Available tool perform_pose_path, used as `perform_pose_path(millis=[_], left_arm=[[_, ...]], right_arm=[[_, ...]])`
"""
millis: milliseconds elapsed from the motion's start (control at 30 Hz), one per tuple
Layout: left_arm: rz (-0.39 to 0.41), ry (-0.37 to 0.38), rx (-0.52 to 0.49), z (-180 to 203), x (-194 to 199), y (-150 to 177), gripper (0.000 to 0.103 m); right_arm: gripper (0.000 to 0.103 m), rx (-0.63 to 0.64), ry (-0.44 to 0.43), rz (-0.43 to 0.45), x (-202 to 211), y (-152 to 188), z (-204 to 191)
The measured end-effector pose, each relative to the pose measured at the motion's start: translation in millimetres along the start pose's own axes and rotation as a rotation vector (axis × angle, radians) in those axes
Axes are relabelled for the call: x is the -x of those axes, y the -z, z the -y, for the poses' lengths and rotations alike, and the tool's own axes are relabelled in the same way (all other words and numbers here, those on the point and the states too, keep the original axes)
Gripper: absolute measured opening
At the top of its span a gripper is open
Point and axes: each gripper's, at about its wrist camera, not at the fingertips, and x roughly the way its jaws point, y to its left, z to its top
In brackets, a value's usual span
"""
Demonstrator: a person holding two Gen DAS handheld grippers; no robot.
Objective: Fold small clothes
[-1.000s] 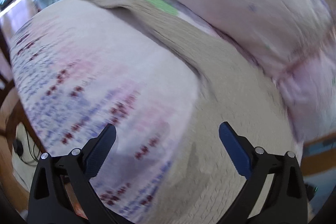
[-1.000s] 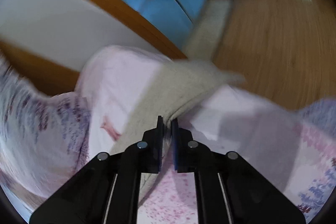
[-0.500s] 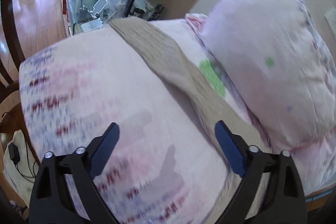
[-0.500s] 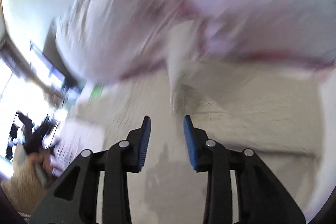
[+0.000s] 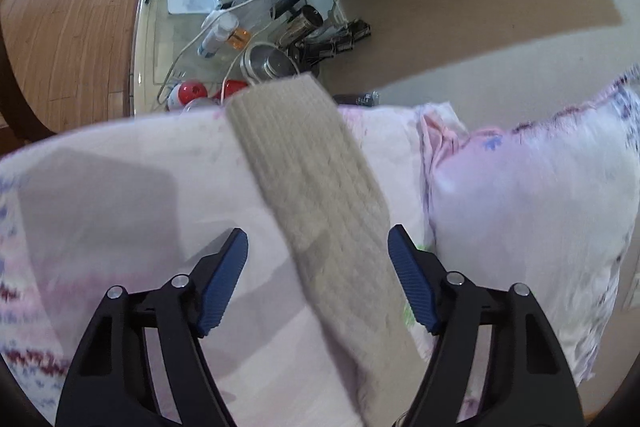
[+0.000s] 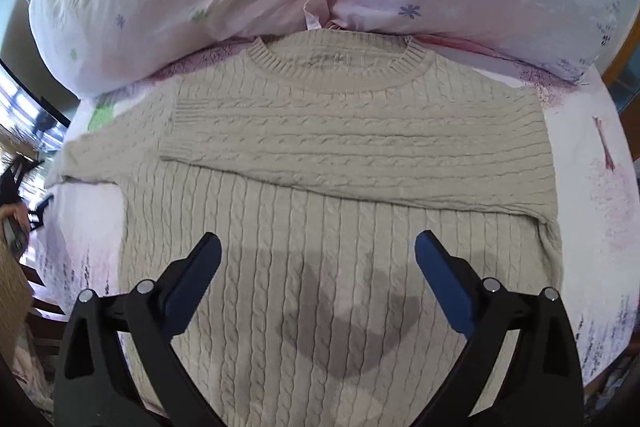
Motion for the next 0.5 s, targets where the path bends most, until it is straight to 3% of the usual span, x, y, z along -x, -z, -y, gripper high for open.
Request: perform_pose_path(millis=[33, 100, 167, 233, 267, 300, 367, 433, 500], left_arm=[[-0.003, 0.003, 0.012, 2, -4, -3, 0.07], [-0.06, 0.025, 0.048, 1, -13, -2, 0.044], [-0.057, 0.018, 0.077, 1, -12, 3, 0.041], [-0.093, 0.046, 0.1, 0, -19, 9, 0.028], [-0.108, 0.054, 0.112, -1, -23, 11, 0.015], [-0.117, 0.06, 0.123, -2, -26, 14, 0.008], [-0.095, 0.067, 0.103, 5, -24, 19, 0.007], [-0.07, 0.115, 0.017, 27, -14, 26, 0.007], [-0.075, 0.178, -0.168, 75, -1, 45, 0.006]], right_arm=[[0.097, 0.005, 0.001, -0.002, 0, 1, -2], [0.098, 0.013, 0.006, -0.013, -1, 2, -5], [0.098, 0.013, 0.008, -0.025, -4, 2, -5], [0.098, 0.007, 0.0, -0.034, -3, 2, -2], [0.098, 0.005, 0.002, -0.036, -3, 3, -1], [0.098, 0.005, 0.007, -0.042, -4, 4, 1], [0.098, 0.005, 0.014, -0.048, -3, 5, 5], [0.098, 0.004, 0.027, -0.04, 0, 8, 12], [0.098, -0.001, 0.05, -0.027, 5, 11, 21]])
